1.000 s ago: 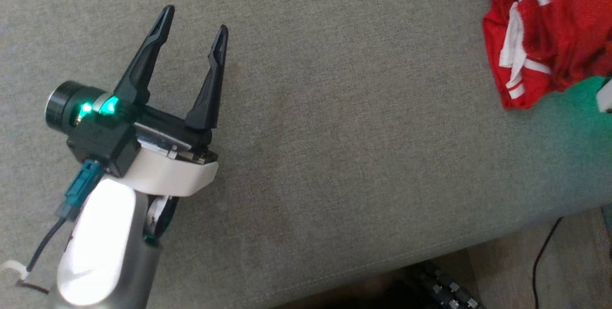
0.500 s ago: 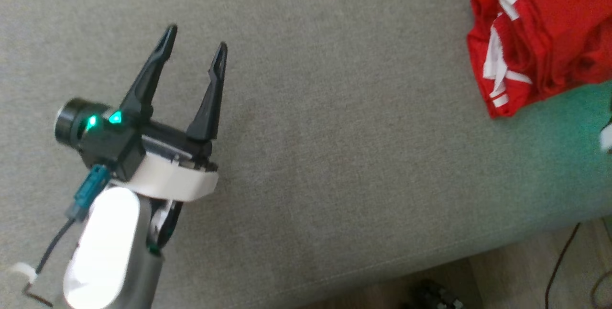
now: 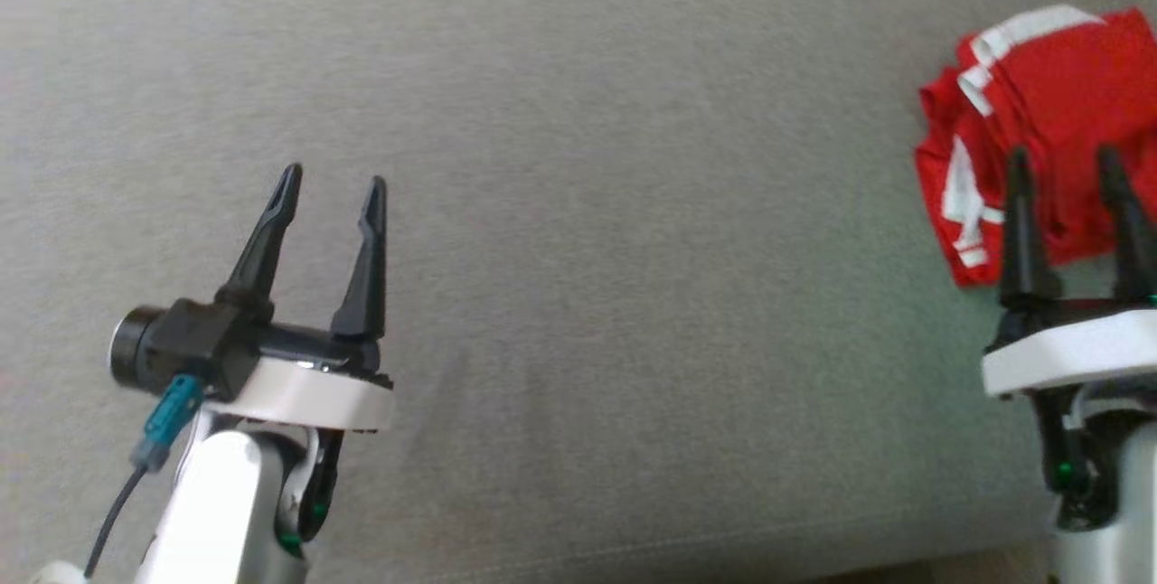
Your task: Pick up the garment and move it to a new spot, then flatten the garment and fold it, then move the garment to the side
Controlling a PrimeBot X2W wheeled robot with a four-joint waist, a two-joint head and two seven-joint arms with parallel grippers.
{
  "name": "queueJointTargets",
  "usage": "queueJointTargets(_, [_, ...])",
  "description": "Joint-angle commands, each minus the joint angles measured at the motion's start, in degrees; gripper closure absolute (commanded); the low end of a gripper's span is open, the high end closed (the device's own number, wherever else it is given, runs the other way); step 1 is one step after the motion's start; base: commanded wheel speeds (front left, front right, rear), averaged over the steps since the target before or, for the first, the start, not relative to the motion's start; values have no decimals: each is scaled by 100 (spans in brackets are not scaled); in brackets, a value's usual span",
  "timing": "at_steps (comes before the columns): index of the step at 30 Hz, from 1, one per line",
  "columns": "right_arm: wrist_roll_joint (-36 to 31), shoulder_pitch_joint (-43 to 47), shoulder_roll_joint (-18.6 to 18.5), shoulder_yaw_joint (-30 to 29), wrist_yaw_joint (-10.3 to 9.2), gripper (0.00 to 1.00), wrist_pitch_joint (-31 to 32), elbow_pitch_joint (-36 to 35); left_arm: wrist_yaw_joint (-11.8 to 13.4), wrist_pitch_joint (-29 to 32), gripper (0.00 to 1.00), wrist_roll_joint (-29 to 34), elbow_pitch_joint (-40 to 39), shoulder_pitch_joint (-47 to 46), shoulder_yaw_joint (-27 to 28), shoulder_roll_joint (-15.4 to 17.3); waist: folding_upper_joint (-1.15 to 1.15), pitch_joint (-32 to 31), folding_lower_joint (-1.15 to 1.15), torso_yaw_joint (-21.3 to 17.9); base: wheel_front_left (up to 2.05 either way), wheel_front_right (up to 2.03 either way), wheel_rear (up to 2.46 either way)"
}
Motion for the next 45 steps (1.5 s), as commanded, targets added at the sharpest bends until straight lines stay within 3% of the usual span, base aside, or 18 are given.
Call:
queueJointTargets(1, [-63,-50,-24,228,37,0,-121,-248,70,-29,0,-17,-162,-30,255,63,0,-283,0,339,0,0,0])
queueJointTargets(5, [27,-30,-16,616,37,0,-362,-95,167,-28,0,-42,-125,105,369,135,0,-462,0,621,0,0,0])
queueJointTargets(14, [19,174,-14,899,37,0,-744,453,246,-2,0,-64,-118,448,430,260,0,-829,0,911,0,0,0])
queueJointTargets(31, [77,902,-13,686,37,0,-723,590,220,175,0,-80,52,999,174,349,0,-1454,0,891,0,0,0])
queueJointTargets(45, [147,1050,-13,678,37,0,-671,464,248,238,0,-145,62,1014,113,396,0,-1476,0,848,0,0,0])
